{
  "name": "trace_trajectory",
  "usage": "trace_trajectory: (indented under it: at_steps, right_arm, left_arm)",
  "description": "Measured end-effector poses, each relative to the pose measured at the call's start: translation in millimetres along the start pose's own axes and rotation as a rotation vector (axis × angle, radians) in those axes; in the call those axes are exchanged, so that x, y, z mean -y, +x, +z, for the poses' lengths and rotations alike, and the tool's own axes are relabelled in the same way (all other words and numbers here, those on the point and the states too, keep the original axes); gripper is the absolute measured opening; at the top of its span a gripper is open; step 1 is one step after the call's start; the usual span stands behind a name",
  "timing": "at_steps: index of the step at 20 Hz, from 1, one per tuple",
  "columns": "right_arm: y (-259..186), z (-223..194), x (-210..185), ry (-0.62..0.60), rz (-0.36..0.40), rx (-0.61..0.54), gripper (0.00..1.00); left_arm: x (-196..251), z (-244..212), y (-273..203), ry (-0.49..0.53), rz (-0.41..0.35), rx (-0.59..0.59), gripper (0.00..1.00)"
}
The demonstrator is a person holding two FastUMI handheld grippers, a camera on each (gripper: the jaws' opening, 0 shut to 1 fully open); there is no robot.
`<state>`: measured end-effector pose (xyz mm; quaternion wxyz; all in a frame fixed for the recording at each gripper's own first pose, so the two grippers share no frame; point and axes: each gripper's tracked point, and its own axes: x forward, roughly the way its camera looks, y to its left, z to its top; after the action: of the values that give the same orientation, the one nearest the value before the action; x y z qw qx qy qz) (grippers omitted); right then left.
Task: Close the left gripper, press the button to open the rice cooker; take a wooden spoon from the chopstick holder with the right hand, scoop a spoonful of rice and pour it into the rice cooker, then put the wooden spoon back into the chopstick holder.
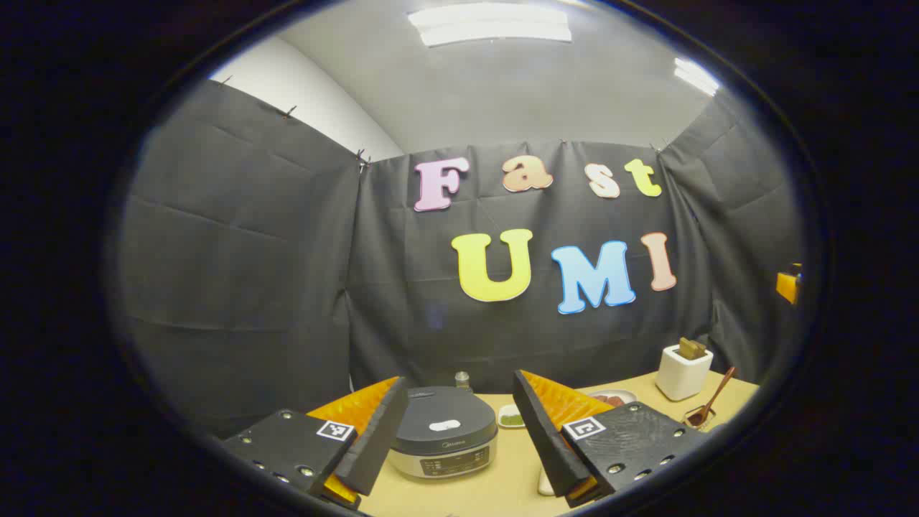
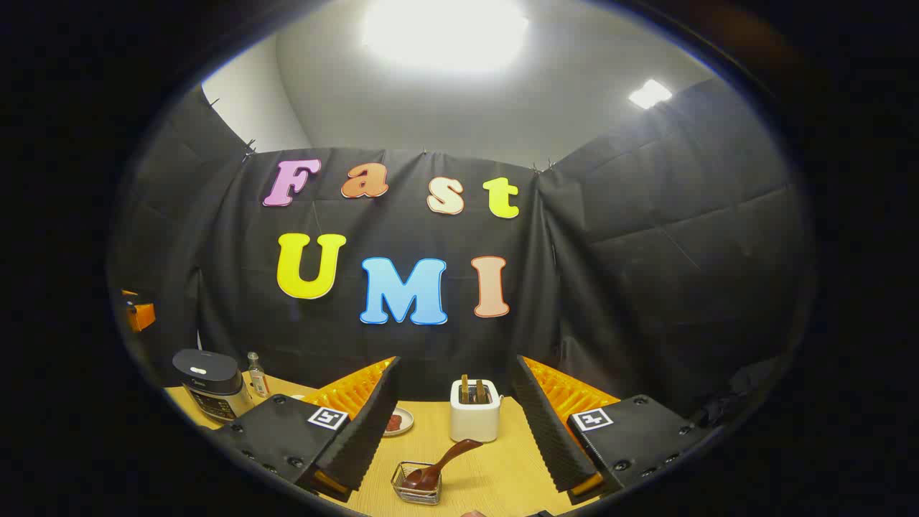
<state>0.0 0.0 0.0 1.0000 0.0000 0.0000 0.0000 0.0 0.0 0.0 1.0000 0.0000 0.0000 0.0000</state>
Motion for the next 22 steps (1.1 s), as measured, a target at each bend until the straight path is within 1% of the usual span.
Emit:
trace_trajectory:
  at_steps: [1, 6, 19, 22]
  right_arm:
    - [0.6, 0.3, -0.7, -0.002, -0.001, 0.000, 0.97]
    - [4.3, -4.3, -3.3, 0.000, 0.000, -0.005, 0.97]
    - [7.6, -16.7, 1.9, 0.005, -0.002, -0.039, 0.97]
    - [10.0, -17.8, 4.7, 0.005, 0.006, -0.042, 0.97]
  left_arm:
    - [0.8, 1.3, 2.2, 0.001, -0.003, 0.001, 0.90]
    - [-0.3, 2.5, 8.7, 0.002, 0.006, -0.003, 0.89]
    - [5.2, 6.7, 6.7, 0.016, 0.017, 0.021, 0.90]
    - [7.6, 13.5, 7.8, 0.000, 0.022, 0.038, 0.90]
